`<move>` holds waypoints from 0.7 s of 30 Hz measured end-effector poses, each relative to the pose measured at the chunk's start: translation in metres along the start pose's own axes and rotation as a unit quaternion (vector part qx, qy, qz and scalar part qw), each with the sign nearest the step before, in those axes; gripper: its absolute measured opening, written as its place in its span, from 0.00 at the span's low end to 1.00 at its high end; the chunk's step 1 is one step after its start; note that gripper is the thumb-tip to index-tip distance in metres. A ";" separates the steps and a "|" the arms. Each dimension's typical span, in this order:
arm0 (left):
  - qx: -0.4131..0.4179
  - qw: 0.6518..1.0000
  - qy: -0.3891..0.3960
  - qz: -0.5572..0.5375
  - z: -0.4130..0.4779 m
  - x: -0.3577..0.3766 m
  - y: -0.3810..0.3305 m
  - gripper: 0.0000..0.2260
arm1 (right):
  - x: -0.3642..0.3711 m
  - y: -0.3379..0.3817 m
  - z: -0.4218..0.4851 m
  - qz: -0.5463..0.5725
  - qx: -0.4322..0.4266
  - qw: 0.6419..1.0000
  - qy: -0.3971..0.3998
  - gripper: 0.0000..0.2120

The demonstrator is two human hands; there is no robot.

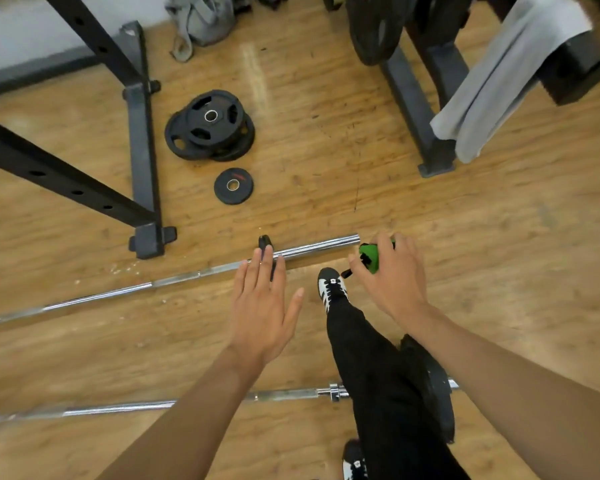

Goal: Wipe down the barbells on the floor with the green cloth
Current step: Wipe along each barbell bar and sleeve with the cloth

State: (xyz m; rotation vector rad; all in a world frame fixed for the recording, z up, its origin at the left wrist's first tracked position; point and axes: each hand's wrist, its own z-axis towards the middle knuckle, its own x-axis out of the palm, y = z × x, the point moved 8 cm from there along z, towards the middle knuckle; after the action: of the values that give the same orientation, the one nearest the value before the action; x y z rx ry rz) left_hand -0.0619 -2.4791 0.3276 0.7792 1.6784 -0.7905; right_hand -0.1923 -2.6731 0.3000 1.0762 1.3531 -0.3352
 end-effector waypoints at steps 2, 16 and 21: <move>-0.010 1.000 0.003 -0.009 0.035 0.007 0.009 0.37 | 0.020 0.013 0.031 0.009 -0.003 1.000 0.017 0.33; -0.111 0.979 0.155 -0.075 0.219 0.147 0.061 0.40 | 0.168 -0.041 0.161 0.047 0.105 0.983 0.140 0.21; -0.123 0.973 0.155 -0.115 0.239 0.147 0.054 0.41 | 0.174 -0.026 0.211 0.047 0.087 0.992 0.084 0.29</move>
State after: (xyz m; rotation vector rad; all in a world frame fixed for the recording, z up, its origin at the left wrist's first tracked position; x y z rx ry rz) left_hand 0.0786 -2.6283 0.1288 0.5610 2.1305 -0.6205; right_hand -0.0371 -2.7851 0.1030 1.3337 1.4367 -0.3029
